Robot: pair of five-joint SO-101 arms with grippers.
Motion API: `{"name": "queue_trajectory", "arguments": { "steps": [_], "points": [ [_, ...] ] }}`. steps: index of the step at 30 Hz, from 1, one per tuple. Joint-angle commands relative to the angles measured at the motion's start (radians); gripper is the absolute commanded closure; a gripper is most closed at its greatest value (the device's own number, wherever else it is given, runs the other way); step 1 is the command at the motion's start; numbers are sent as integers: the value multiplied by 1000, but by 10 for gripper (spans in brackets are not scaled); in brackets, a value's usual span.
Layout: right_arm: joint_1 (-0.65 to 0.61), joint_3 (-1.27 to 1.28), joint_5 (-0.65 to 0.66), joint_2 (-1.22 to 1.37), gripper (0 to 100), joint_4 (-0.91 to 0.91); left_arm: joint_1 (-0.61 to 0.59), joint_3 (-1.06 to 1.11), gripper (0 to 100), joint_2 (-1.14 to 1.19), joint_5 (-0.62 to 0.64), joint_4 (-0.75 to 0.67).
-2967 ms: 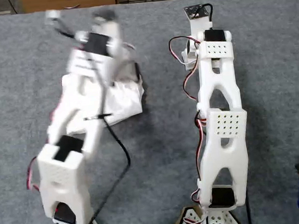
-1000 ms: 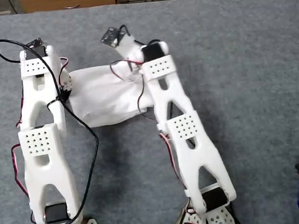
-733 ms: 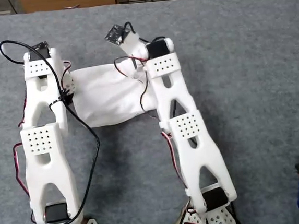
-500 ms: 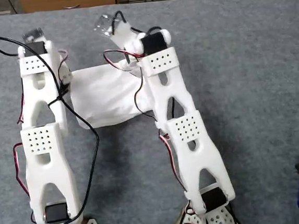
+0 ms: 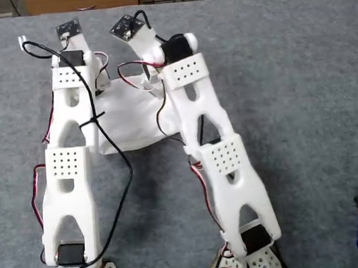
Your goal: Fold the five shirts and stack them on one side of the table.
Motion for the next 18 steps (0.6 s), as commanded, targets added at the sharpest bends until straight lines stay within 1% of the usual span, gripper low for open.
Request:
{"name": "queue_trajectory", "arguments": {
  "steps": [1, 6, 9, 11, 15, 18],
  "points": [
    [1, 150, -43, -148, 993, 17, -6, -49, 979, 2, -11, -23],
    [1, 375, -71, -163, 993, 3, -41, -44, 978, 16, -17, -23],
    [-1, 503, -91, -154, 993, -64, -71, -43, 978, 16, -97, -20],
    [-1, 568, -100, -148, 993, -115, -78, -43, 978, 16, -115, -18],
    [-1, 628, -101, -147, 993, -161, -77, -51, 978, 8, -117, -18],
    [-1, 581, -103, -156, 993, -129, -75, -55, 978, 5, -117, 2]
  ]
}}
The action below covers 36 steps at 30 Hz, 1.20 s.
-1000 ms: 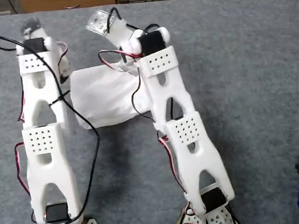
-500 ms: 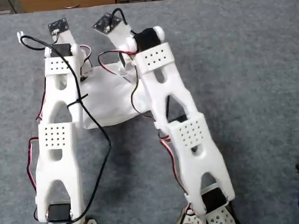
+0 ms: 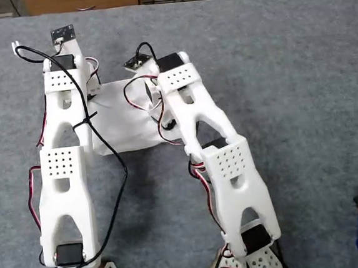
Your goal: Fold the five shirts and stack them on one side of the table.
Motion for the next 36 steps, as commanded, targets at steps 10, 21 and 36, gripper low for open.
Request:
{"name": "queue_trajectory", "arguments": {
  "steps": [10, 21, 36],
  "points": [
    [-5, -412, 48, -156, 993, 152, 20, -227, 967, -162, -31, 292],
    [24, -529, 170, 64, 990, -176, 110, 551, 980, -628, -31, 285],
    [79, -530, 176, 260, 990, -293, 97, 1217, 980, -685, -37, -55]
  ]
}}
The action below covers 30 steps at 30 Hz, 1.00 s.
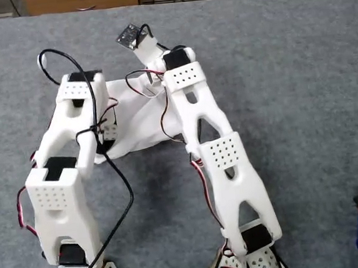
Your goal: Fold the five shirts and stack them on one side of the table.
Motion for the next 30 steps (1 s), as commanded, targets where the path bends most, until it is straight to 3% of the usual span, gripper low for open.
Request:
{"name": "queue_trajectory", "arguments": {
  "steps": [1, 10, 15, 19, 26, 30],
  "points": [
    [38, -47, 12, -10, 990, -17, -18, 86, 980, -36, -8, -68],
    [50, -104, 66, -28, 989, 20, -110, -21, 980, -44, -55, -46],
    [25, -308, 58, -73, 989, 164, -89, -259, 980, -42, -52, 74],
    [5, -429, 58, -124, 989, 311, -72, -446, 980, -33, -51, 86],
    [5, -398, -49, -260, 992, 437, -49, -494, 980, -21, -46, -127],
    [12, -226, -129, -352, 992, 439, -52, -497, 980, 76, 11, -258]
  ]
}}
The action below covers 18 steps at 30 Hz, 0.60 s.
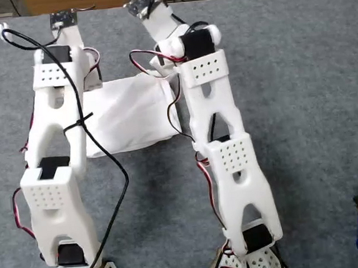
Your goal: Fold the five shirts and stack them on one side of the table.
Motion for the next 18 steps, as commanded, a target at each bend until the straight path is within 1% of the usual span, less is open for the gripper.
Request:
{"name": "queue_trajectory", "arguments": {
  "steps": [1, 3, 8, 14, 18],
  "points": [
    [-10, 173, -48, -160, 992, 18, 8, -58, 980, 65, 48, -97],
    [-18, 340, -75, -219, 992, 17, 9, -89, 980, 142, 61, -94],
    [-51, 680, -86, -302, 992, -31, 3, -259, 980, 303, 61, 12],
    [-62, 1009, -86, -305, 992, -239, -29, -517, 980, 446, 60, 135],
    [-35, 1205, -84, -305, 992, -350, -40, -649, 980, 522, 55, 193]
  ]
}}
